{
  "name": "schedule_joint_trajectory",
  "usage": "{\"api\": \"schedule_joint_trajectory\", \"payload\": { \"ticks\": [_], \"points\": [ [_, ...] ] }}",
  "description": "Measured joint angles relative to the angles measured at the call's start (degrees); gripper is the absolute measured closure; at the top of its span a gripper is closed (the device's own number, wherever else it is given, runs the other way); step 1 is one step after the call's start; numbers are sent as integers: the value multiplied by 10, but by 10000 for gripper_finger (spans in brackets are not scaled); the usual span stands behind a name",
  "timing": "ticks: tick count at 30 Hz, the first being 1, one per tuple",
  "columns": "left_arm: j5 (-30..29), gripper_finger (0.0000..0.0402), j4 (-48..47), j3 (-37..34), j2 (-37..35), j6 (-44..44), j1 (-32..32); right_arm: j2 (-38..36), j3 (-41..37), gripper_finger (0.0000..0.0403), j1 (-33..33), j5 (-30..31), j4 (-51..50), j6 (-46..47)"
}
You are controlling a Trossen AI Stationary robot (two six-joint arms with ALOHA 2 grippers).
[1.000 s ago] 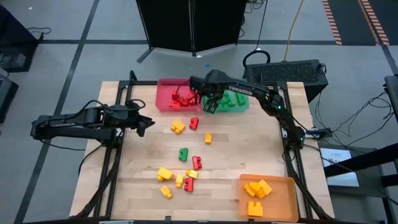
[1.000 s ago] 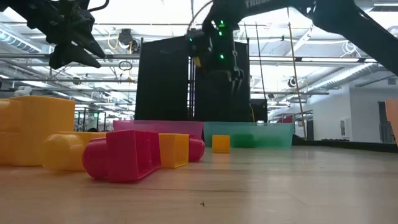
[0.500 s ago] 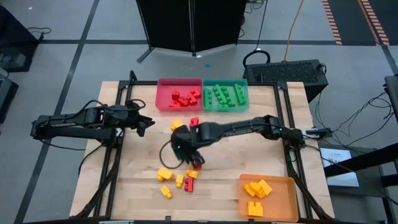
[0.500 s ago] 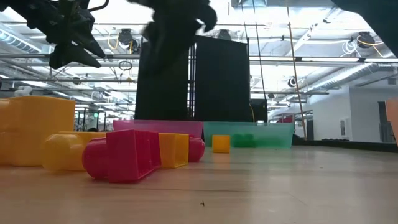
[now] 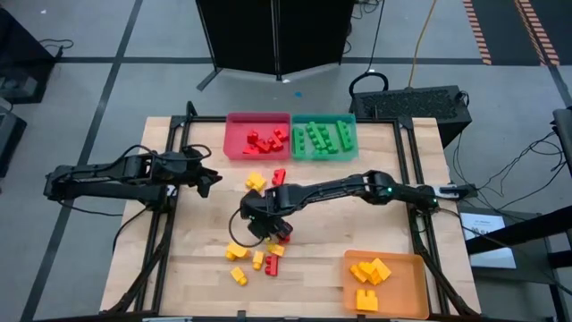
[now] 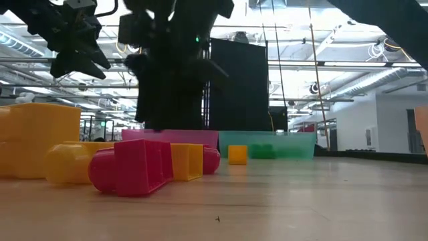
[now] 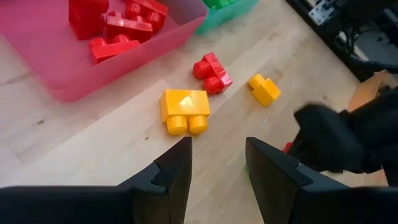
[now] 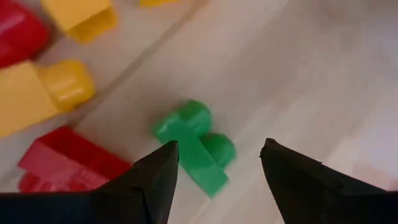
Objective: Sort blocks
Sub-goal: Put the green game piece into the green bin
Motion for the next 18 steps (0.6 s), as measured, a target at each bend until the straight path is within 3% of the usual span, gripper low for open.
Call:
{"api": "schedule_joint_trajectory", "payload": {
  "ticks": [13, 18],
  "points": [
    [-3, 249, -14, 0, 0, 0, 0, 62, 1, 180, -8, -7, 36, -26],
    [-3, 249, -14, 0, 0, 0, 0, 66, 3, 230, -7, 26, 20, 27]
  ]
}}
